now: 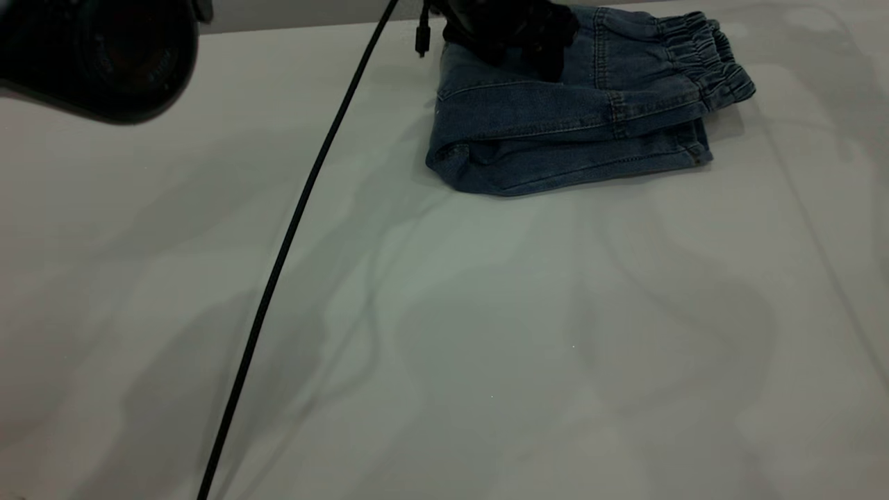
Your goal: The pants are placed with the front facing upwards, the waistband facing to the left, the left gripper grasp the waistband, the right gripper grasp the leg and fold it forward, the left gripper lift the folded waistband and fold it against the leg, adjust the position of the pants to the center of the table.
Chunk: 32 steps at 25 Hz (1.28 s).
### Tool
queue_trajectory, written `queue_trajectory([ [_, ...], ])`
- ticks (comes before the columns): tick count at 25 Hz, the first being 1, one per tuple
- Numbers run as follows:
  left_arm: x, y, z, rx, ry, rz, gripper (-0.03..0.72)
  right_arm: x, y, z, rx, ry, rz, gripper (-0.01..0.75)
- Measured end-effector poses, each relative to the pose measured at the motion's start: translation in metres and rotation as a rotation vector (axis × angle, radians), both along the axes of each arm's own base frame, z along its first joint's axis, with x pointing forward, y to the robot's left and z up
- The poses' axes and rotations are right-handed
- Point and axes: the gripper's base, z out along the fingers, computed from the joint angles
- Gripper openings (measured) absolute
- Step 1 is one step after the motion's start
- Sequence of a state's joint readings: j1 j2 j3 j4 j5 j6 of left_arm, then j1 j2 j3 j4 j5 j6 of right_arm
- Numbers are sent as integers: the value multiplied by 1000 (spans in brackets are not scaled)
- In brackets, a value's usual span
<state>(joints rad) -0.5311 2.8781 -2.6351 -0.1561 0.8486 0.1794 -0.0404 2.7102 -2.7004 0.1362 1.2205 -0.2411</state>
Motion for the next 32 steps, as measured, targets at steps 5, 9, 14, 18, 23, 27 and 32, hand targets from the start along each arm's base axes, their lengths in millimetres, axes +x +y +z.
queue_trajectory([
  [5, -5, 2, -3, 31, 56, -10, 580, 0, 0, 0, 1, 1, 2, 440],
  [9, -13, 5, -5, 80, 144, -27, 580, 0, 0, 0, 1, 1, 2, 440],
  [14, -24, 13, -8, 176, 267, -51, 580, 0, 0, 0, 3, 0, 2, 440],
  [18, -26, 14, -7, 193, 294, -54, 580, 0, 0, 0, 3, 0, 2, 440],
  [23, -28, 15, 8, 197, 304, -57, 580, 0, 0, 0, 3, 0, 3, 440],
  [27, -27, 14, 25, 177, 270, -56, 580, 0, 0, 0, 2, 0, 3, 440],
  [32, -25, 13, 27, 166, 256, -55, 580, 0, 0, 0, 2, 0, 5, 440],
])
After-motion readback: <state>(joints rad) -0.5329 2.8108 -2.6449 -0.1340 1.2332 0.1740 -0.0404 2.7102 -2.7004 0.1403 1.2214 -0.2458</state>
